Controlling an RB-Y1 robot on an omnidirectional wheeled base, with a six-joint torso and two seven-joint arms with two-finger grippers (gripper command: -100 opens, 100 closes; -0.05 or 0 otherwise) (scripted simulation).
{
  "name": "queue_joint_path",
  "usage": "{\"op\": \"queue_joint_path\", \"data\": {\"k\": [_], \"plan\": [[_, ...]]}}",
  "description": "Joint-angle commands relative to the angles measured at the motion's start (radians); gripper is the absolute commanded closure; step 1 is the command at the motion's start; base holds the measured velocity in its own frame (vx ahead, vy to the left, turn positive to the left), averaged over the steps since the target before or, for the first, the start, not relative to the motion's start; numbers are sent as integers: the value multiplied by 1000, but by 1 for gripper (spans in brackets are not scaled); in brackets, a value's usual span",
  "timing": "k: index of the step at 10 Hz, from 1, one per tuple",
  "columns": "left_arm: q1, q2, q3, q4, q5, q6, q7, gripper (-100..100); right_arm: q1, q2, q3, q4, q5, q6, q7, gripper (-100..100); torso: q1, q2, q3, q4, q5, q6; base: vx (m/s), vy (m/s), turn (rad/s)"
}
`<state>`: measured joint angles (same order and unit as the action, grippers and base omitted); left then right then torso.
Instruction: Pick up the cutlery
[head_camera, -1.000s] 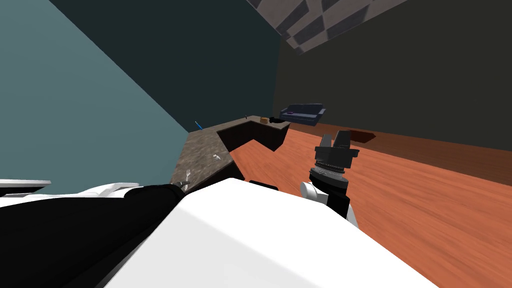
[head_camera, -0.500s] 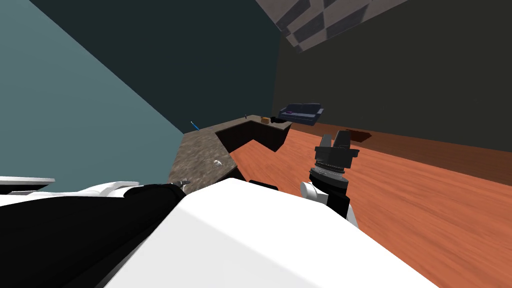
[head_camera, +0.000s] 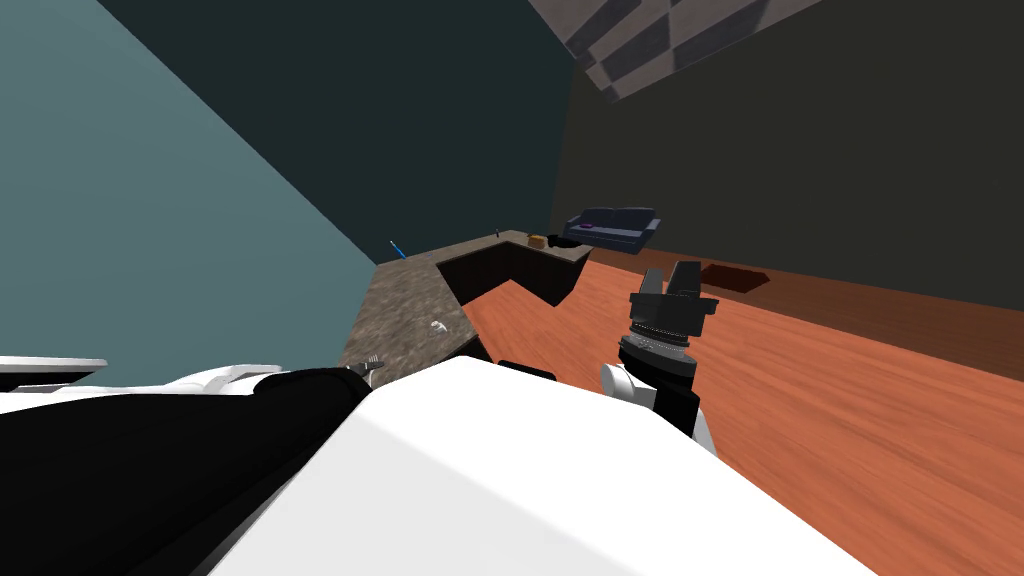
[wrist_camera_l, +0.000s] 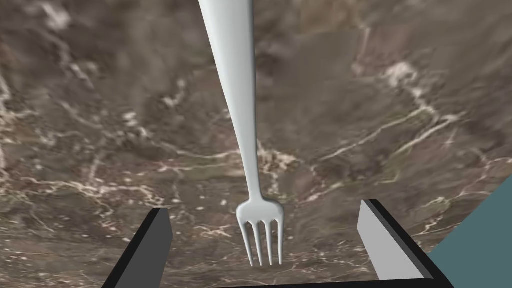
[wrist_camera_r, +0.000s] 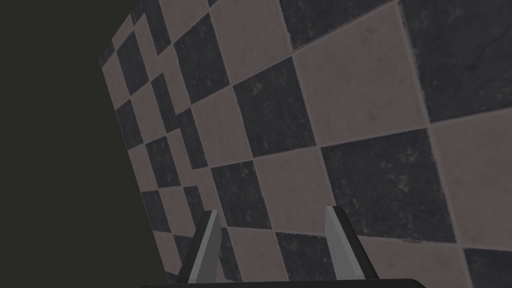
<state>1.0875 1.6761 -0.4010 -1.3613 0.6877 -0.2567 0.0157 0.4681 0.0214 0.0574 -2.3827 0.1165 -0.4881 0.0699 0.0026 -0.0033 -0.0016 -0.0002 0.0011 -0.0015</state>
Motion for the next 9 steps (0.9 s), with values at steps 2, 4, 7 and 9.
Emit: {"op": "queue_joint_path", "data": {"k": [2, 4, 7, 9], "plan": [[3, -8, 7, -16, 34, 9, -69, -100, 0, 0, 0, 0, 0, 0, 0, 0, 0, 1, 0, 0, 0, 0, 51, 18, 67], [3, -12, 9, -25, 54, 13, -107, -100, 0, 0, 0, 0, 0, 0, 0, 0, 0, 0, 0, 0, 0, 0, 60, 27, 91], [2, -20, 13, -43, 94, 21, -180, -100, 0, 0, 0, 0, 0, 0, 0, 0, -2, 1, 0, 0, 0, 0, 49, 1, 88], [2, -28, 18, -60, 134, 30, -242, -100, 0, 0, 0, 0, 0, 0, 0, 0, -3, 2, 1, 0, -1, 0, 28, -22, 84]]}}
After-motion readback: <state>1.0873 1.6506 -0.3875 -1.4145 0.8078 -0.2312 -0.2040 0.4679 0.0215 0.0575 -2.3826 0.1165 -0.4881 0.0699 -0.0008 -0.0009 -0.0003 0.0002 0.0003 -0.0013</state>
